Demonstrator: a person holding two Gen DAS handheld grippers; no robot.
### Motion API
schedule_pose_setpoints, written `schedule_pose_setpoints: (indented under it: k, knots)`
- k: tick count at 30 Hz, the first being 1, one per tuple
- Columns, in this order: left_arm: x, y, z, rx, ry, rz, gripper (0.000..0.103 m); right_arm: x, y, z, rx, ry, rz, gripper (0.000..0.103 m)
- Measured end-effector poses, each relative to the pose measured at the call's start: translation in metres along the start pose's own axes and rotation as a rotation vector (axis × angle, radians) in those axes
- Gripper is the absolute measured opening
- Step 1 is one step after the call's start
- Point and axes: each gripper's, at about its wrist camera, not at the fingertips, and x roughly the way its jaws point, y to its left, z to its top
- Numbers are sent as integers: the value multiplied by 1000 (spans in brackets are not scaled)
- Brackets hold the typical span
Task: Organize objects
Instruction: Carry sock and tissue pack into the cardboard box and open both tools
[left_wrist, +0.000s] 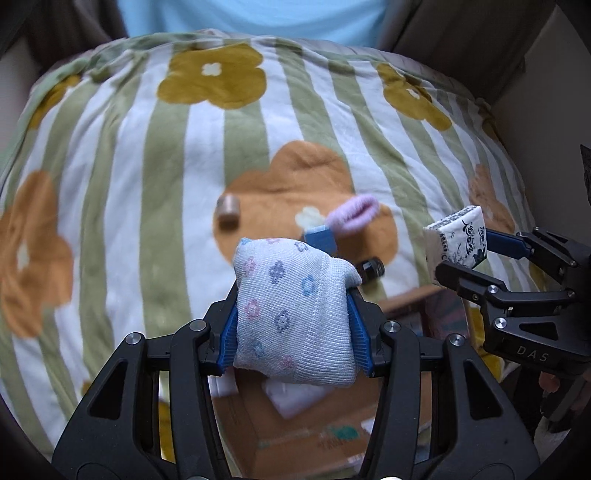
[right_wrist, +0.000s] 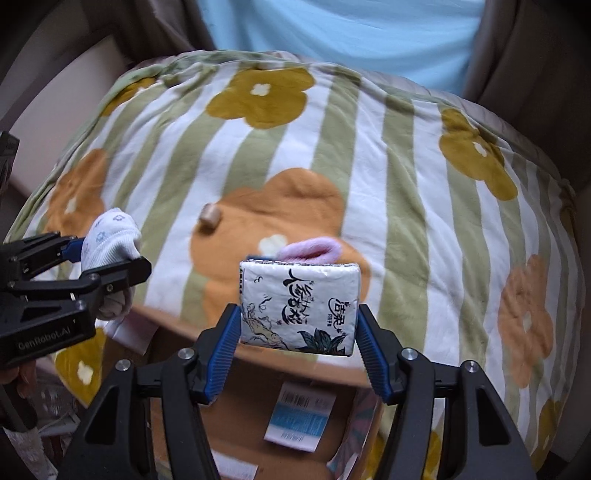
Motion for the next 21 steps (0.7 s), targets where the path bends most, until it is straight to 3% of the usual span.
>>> schedule_pose_setpoints:
  k: [7,21]
  knots:
    - [-14,-1,-55,-56,27,14,46,-13,22,-30,-43,23,33,57]
    - [24,4,-128,-112,108,41,46,24,41,-81,-54,131,73,57]
